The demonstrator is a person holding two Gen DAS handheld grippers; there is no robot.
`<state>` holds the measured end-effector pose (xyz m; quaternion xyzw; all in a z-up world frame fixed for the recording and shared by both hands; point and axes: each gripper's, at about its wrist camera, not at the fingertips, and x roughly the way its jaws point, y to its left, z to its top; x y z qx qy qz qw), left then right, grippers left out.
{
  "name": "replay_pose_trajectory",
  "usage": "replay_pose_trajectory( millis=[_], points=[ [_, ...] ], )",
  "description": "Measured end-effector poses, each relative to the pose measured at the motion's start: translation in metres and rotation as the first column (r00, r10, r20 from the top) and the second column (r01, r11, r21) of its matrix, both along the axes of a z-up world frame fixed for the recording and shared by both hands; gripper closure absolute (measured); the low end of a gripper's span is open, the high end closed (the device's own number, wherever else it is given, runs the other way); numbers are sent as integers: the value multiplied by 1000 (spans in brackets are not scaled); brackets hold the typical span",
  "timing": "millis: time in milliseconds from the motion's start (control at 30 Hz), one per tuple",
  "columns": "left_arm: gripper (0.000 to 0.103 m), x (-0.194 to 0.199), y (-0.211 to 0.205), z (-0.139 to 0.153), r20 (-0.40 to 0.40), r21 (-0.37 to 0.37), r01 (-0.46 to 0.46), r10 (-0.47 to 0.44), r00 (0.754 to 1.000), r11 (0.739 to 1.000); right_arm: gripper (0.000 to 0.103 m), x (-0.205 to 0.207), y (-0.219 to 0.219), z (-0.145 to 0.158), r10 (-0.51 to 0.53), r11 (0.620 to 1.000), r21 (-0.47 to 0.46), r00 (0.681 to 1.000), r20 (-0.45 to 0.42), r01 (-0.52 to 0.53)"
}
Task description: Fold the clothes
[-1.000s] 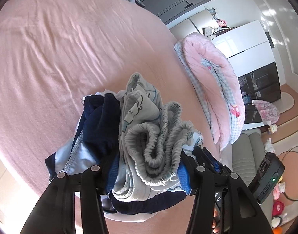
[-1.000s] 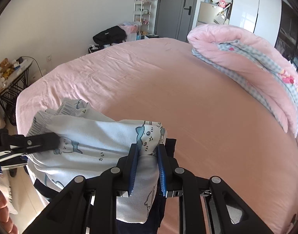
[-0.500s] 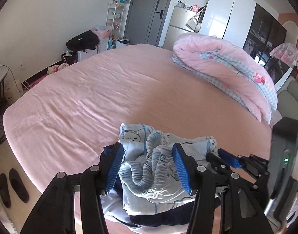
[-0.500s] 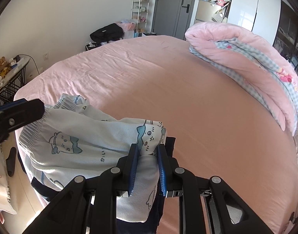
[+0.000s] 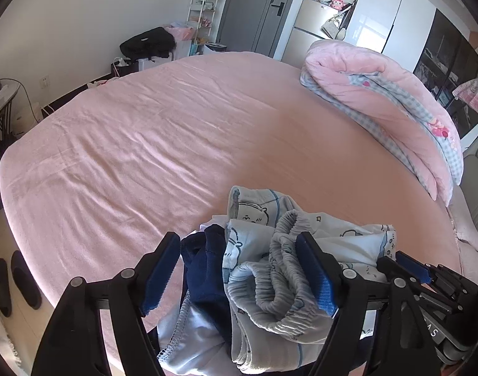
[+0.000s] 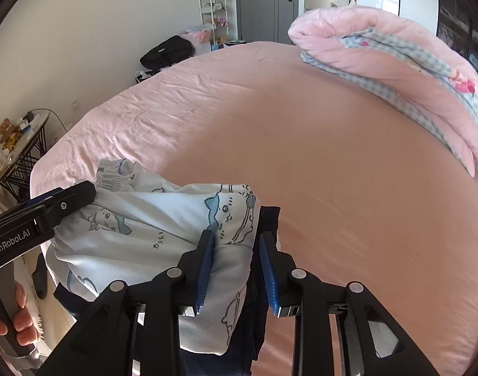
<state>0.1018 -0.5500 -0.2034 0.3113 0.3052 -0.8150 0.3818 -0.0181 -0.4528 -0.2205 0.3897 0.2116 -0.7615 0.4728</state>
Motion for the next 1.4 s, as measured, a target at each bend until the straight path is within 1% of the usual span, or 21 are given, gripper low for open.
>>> replay_pose_trajectory(
  millis=[67,100,167,200,233,367,400,533,633,700,767,800,867,900,1000,1067,1167,1233,1267,1333,1400],
  points=[
    [24,6,-4,-2,-44,47,-16,18,999,999,68,-3,3,-1,-9,1000,-5,1000,17,9],
    [24,9,-5,-2,-66,69,-25,30,997,997,67,-3,4,0,-7,1000,-12,1000,20,7],
    [24,14,-1,5,-87,64,-42,47,995,997,65,-3,8,4,-1,1000,-25,1000,29,2],
    [24,16,2,10,-95,46,-51,55,994,998,63,-2,10,7,-4,1000,-28,999,32,5],
    [24,19,7,17,-103,8,-63,63,993,998,56,-2,13,12,-16,999,-32,999,28,17],
    [24,28,25,49,-113,-126,-94,80,990,988,37,3,26,34,-51,997,-61,999,0,51],
    [24,30,28,56,-107,-150,-101,85,991,983,34,6,29,40,-52,997,-62,999,-12,52],
    [24,35,42,85,-80,-223,-109,93,992,969,33,16,41,60,-35,997,-70,998,-57,31],
    [22,37,56,101,-58,-283,-100,87,995,954,33,25,49,73,-27,998,-54,996,-84,22],
    [17,36,65,106,-35,-303,-80,73,997,950,33,29,54,81,-15,998,-58,997,-78,11],
    [16,34,70,107,-22,-286,-36,31,999,958,31,33,58,89,-2,998,-67,998,-59,-2],
    [12,32,72,105,-11,-258,-15,13,1000,966,31,34,61,92,5,997,-71,999,-50,-9],
    [0,26,75,97,39,-188,14,-6,999,982,31,37,67,100,12,996,-84,1000,-20,-14],
    [0,24,78,94,58,-161,25,-15,998,987,31,39,70,104,14,996,-90,1000,-8,-15],
    [0,26,96,89,50,-137,36,-29,998,990,31,44,83,117,12,994,-112,1000,2,-12],
    [0,31,109,89,11,-111,38,-37,999,993,31,50,94,125,19,992,-126,1000,-9,-20],
    [0,41,124,92,-42,-55,12,-14,999,998,31,58,110,132,19,993,-115,999,-39,-23],
    [0,48,137,97,-49,-67,-16,12,999,998,31,65,122,136,27,992,-123,999,-47,-33],
    [0,50,143,101,-45,-88,-27,23,999,996,31,68,129,138,35,991,-130,998,-47,-41],
    [0,54,154,106,-25,-129,-42,39,999,991,31,75,140,142,48,989,-136,997,-55,-55],
    [0,54,160,111,2,-160,-34,35,999,986,31,82,149,146,60,988,-135,995,-78,-70]
  ],
)
